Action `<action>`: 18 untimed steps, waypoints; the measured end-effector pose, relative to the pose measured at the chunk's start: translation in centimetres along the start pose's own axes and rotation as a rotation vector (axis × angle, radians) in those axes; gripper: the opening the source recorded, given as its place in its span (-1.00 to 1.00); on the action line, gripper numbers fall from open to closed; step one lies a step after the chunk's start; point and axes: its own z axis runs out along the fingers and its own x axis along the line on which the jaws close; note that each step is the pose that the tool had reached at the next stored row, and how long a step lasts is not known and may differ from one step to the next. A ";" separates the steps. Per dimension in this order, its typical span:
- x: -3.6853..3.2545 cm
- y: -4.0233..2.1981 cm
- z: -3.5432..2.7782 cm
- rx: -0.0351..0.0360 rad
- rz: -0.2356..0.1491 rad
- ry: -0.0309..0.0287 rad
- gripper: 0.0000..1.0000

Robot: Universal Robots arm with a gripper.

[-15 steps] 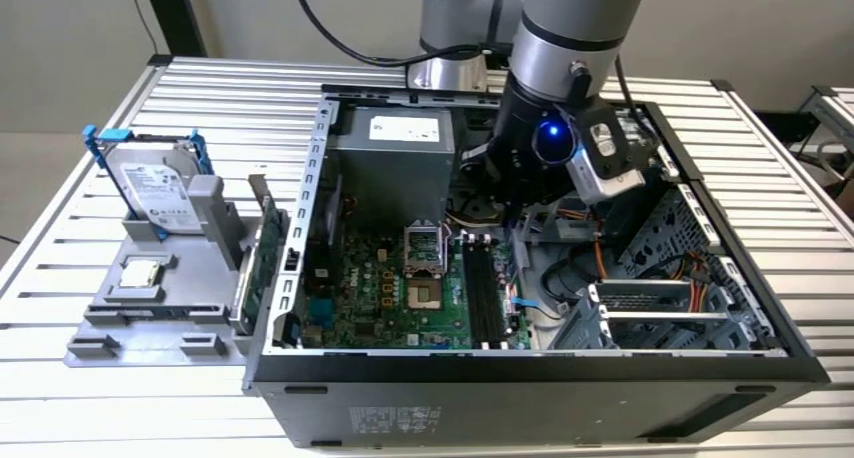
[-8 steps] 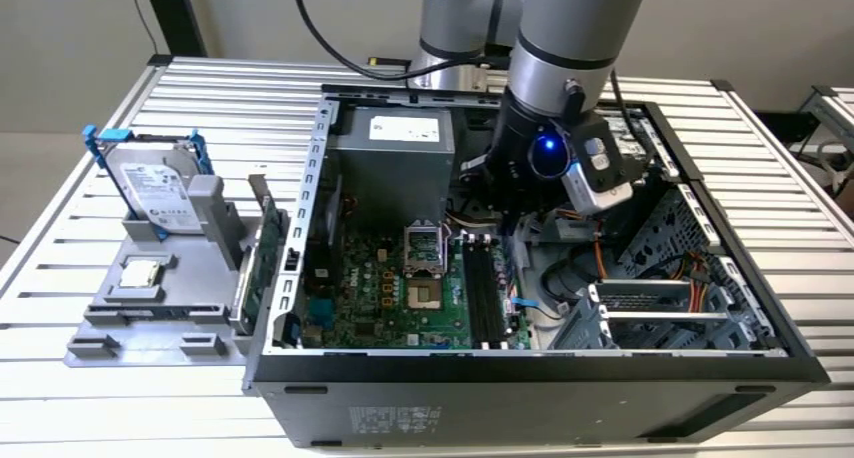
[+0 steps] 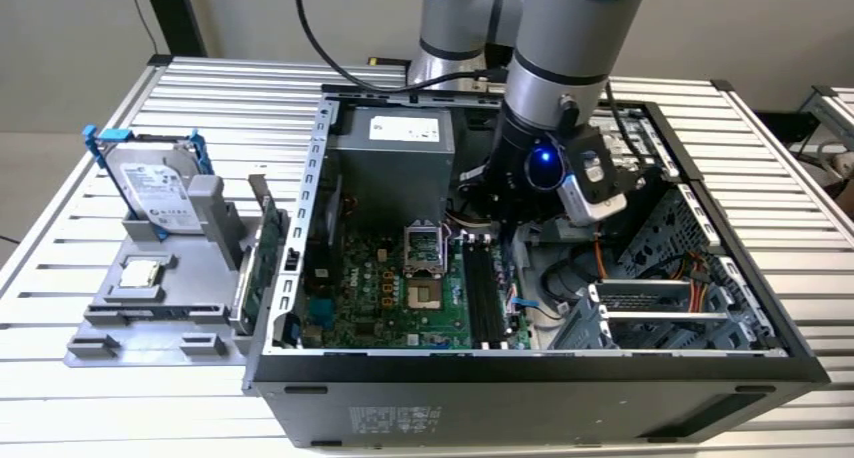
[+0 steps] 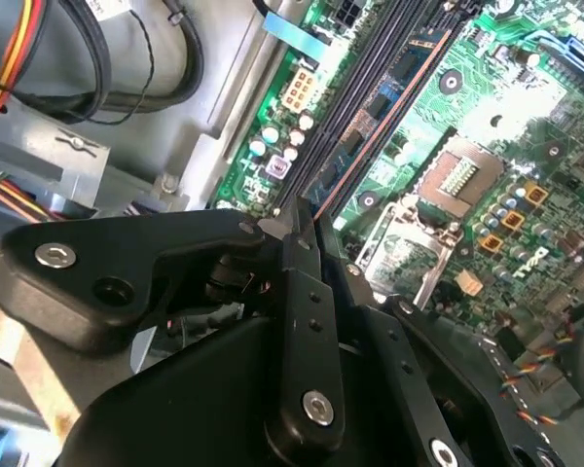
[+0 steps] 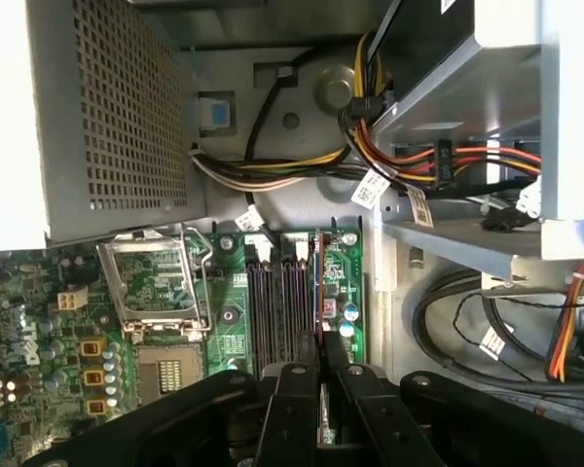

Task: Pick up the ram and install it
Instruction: 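Insert the ram into the slot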

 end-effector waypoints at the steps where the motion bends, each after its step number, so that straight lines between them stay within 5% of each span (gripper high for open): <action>1: 0.00 0.00 0.19 0.0000 -0.002 0.0000 -1.00; 12: -0.21 -0.08 2.21 0.0004 -0.033 -0.0001 -1.00; 18: -0.53 -0.82 2.42 0.0011 -0.041 0.0023 -1.00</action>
